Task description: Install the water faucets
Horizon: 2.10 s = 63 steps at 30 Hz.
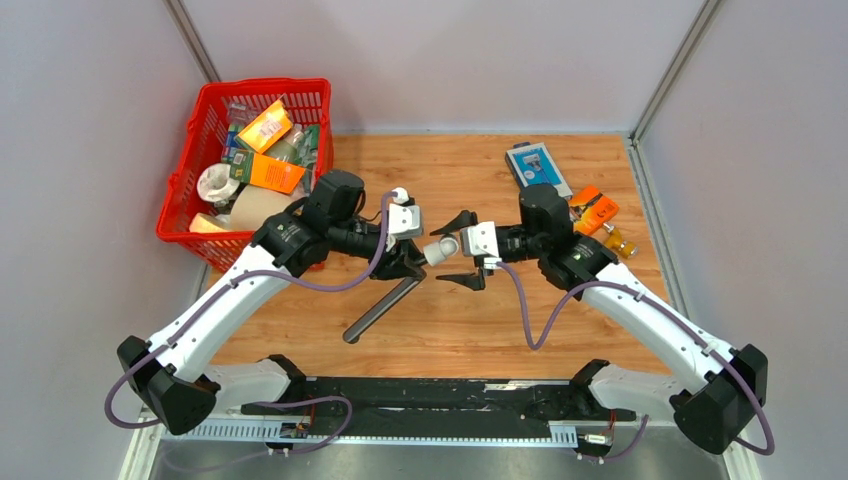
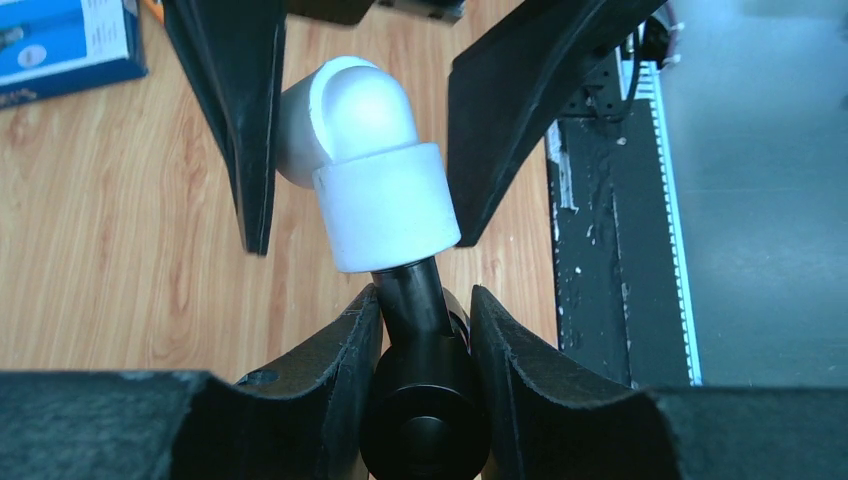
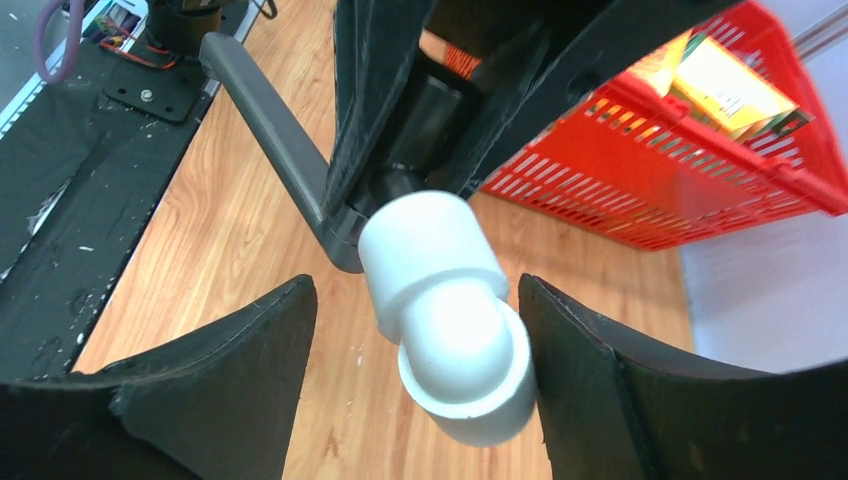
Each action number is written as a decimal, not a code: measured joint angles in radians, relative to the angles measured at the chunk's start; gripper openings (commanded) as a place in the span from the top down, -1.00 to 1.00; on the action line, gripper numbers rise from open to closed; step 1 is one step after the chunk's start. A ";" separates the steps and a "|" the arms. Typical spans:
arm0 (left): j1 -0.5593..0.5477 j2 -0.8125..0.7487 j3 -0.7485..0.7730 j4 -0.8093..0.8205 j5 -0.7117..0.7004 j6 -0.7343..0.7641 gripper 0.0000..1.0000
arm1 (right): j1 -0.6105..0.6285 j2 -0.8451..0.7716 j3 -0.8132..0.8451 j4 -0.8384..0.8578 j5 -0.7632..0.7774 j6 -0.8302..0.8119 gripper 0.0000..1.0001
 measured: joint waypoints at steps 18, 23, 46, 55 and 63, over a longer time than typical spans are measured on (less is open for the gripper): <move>-0.089 -0.034 -0.095 0.183 -0.340 -0.018 1.00 | -0.012 0.048 0.002 -0.050 0.039 0.125 0.20; -0.172 -0.071 -0.195 0.294 -0.634 -0.006 1.00 | -0.015 0.134 0.055 -0.065 0.085 0.349 0.74; -0.280 -0.156 -0.496 0.810 -1.063 0.090 1.00 | -0.060 0.183 0.109 0.085 0.278 1.180 -0.50; -0.112 -0.166 -0.309 0.503 -0.682 -0.069 1.00 | -0.064 -0.099 0.008 0.098 0.304 0.726 -1.00; -0.035 -0.019 -0.112 0.229 -0.302 -0.087 1.00 | -0.063 -0.226 -0.090 0.093 0.252 0.369 -1.00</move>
